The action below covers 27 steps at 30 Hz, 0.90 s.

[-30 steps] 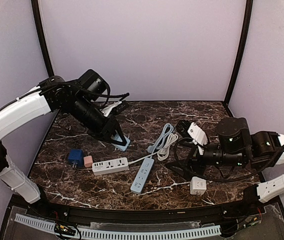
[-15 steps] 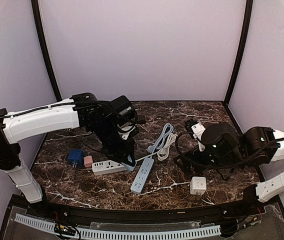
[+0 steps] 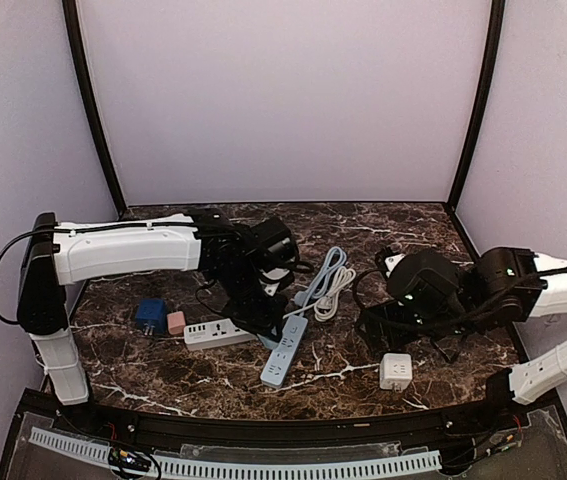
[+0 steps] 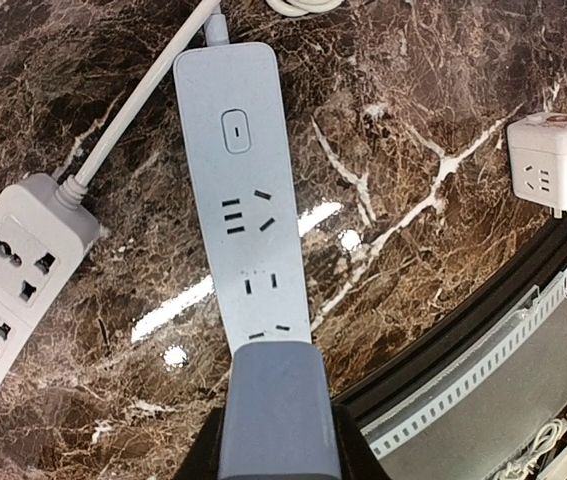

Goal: Insert the plug

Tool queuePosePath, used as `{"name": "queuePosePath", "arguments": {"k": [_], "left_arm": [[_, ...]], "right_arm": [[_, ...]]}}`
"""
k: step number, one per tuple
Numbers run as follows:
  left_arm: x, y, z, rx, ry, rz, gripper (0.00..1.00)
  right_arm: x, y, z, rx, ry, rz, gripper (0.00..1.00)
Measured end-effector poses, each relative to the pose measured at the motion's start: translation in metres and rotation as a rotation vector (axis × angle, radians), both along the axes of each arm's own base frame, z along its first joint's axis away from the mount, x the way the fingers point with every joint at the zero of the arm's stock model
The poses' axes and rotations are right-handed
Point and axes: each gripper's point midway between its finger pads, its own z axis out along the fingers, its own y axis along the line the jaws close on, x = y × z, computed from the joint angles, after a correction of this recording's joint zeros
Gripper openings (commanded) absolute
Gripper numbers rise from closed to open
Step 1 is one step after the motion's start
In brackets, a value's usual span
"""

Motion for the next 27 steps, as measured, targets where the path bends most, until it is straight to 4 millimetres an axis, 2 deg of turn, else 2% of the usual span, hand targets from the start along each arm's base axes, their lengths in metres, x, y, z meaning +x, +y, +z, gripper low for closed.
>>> {"name": "queuePosePath", "arguments": {"k": [5, 12, 16, 27], "left_arm": [[0.009, -0.003, -0.015, 0.026, -0.01, 0.008, 0.01], [0.018, -0.009, -0.024, 0.049, -0.02, 0.015, 0.01], [0.022, -0.006, -0.034, 0.078, -0.018, 0.029, 0.01], [0.033, -0.008, -0.045, 0.089, -0.012, 0.08, 0.01]], "right_arm": [[-0.002, -0.005, 0.005, 0.019, 0.03, -0.04, 0.99], [-0.004, -0.01, 0.008, 0.055, 0.053, -0.084, 0.99], [-0.004, -0.01, 0.009, 0.07, 0.06, -0.106, 0.99], [-0.003, -0.013, 0.006, 0.068, 0.059, -0.127, 0.99]]}}
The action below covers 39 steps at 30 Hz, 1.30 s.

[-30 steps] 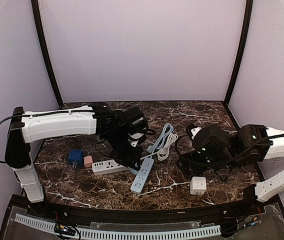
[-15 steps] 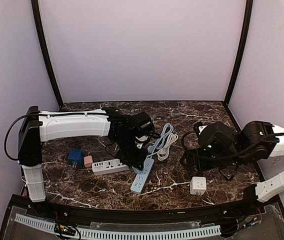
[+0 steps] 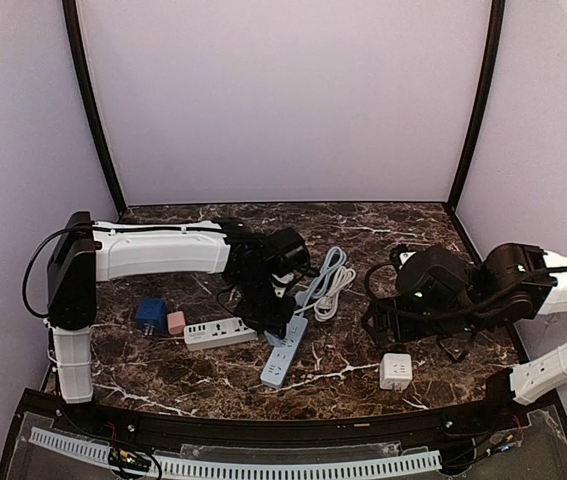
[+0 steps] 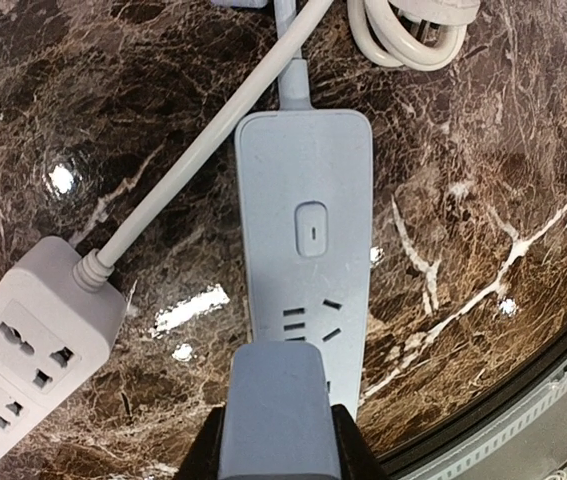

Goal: Insert the plug

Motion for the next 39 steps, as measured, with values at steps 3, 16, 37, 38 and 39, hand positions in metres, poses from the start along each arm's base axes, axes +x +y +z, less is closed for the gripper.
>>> {"name": "queuePosePath", "arguments": {"k": [3, 16, 37, 38, 39], "left_arm": [[0.003, -0.003, -0.002, -0.004, -0.002, 0.003, 0.01], [0.008, -0.011, -0.005, -0.009, -0.005, 0.003, 0.01], [0.005, -0.007, -0.006, 0.016, 0.019, 0.012, 0.01], [0.005, -0.007, -0.006, 0.016, 0.019, 0.013, 0.01], [0.005, -0.007, -0.006, 0.016, 0.019, 0.014, 0.01]], "right_arm": [[0.0, -0.002, 0.001, 0.005, -0.004, -0.002, 0.99], [0.001, -0.008, 0.001, 0.007, -0.018, -0.01, 0.99], [0.001, -0.016, -0.002, 0.008, -0.026, -0.023, 0.99], [0.001, -0.016, -0.002, 0.01, -0.026, -0.024, 0.99], [0.0, -0.017, -0.002, 0.012, -0.027, -0.024, 0.99]]}}
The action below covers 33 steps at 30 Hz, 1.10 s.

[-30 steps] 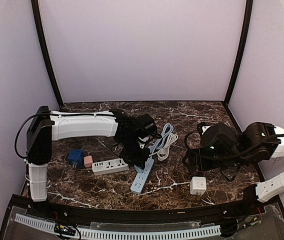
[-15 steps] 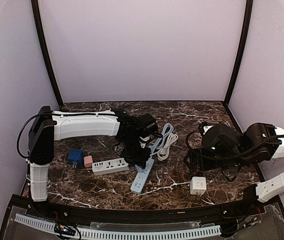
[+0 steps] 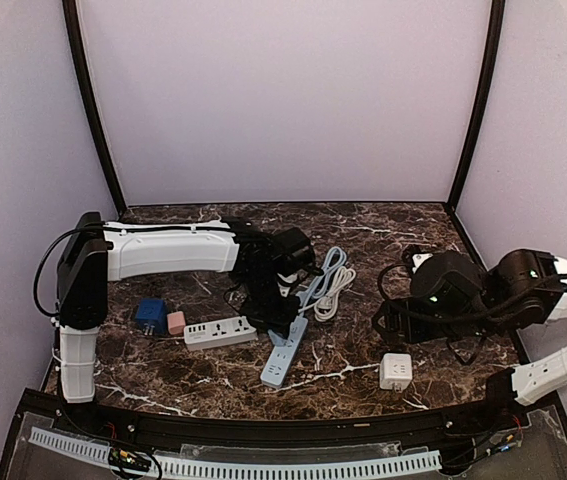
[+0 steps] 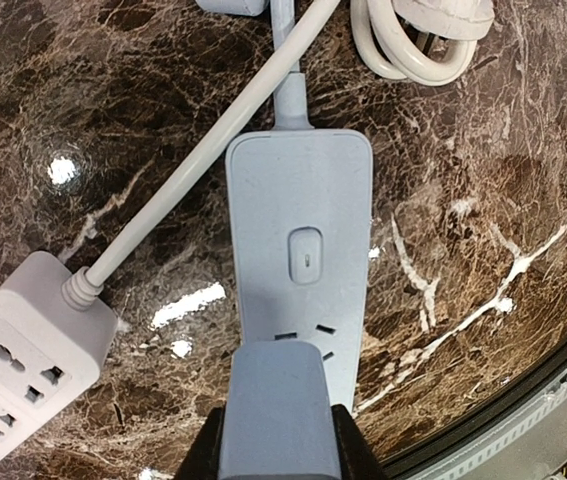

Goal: Insert the plug

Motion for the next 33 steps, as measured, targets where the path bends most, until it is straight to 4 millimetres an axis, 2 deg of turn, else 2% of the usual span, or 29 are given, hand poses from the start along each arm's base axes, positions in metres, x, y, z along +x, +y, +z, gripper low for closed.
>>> {"name": "queuePosePath", "arguments": {"k": [27, 33], "left_arm": [[0.001, -0.005, -0.004, 0.008, 0.025, 0.024, 0.01], [0.003, -0.004, -0.005, 0.039, 0.016, 0.022, 0.01]], "right_arm": [[-0.003, -0.011, 0.001, 0.037, 0.002, -0.02, 0.99], [-0.004, -0.018, 0.012, 0.102, -0.009, -0.043, 0.99]]}}
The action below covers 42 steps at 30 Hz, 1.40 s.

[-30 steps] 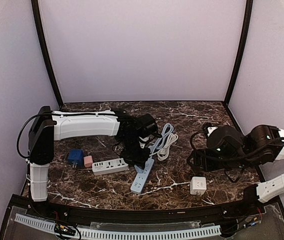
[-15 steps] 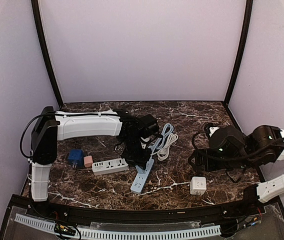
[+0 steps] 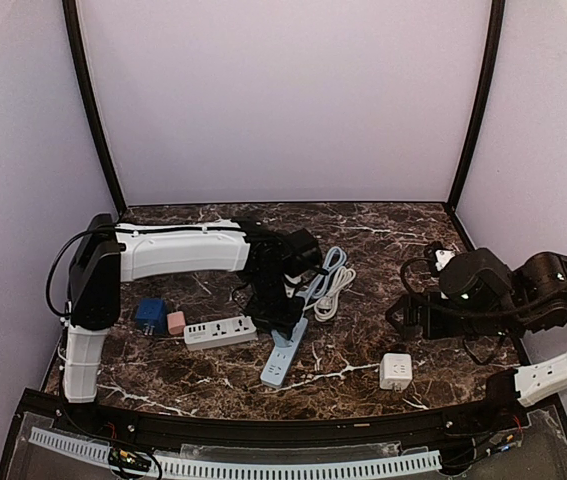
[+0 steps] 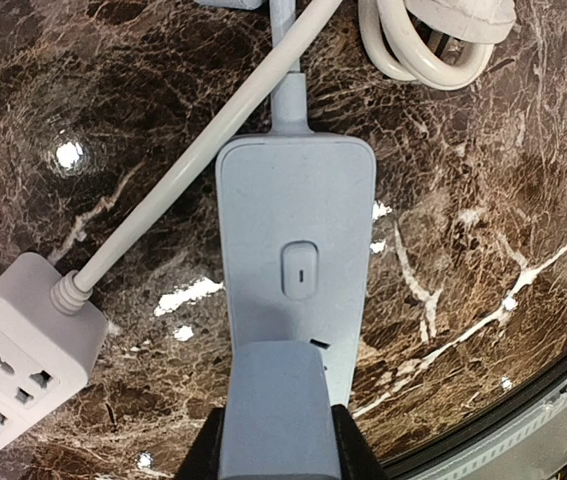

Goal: Insert the plug

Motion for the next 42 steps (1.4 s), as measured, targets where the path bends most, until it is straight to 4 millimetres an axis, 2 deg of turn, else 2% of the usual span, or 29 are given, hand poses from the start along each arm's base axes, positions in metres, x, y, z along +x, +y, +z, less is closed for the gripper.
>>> {"name": "queuePosePath", "arguments": {"k": [16, 42], "left_arm": [[-0.002, -0.004, -0.008, 0.079, -0.047, -0.026, 0.01], [-0.003, -0.006, -0.014, 0.135, -0.052, -0.056, 0.01]], "right_arm": [[-0.003, -0.014, 0.004, 0.077, 0.004, -0.044, 0.99], [-0.002, -0.011, -0.004, 0.046, 0.019, -0.051, 0.99]]}}
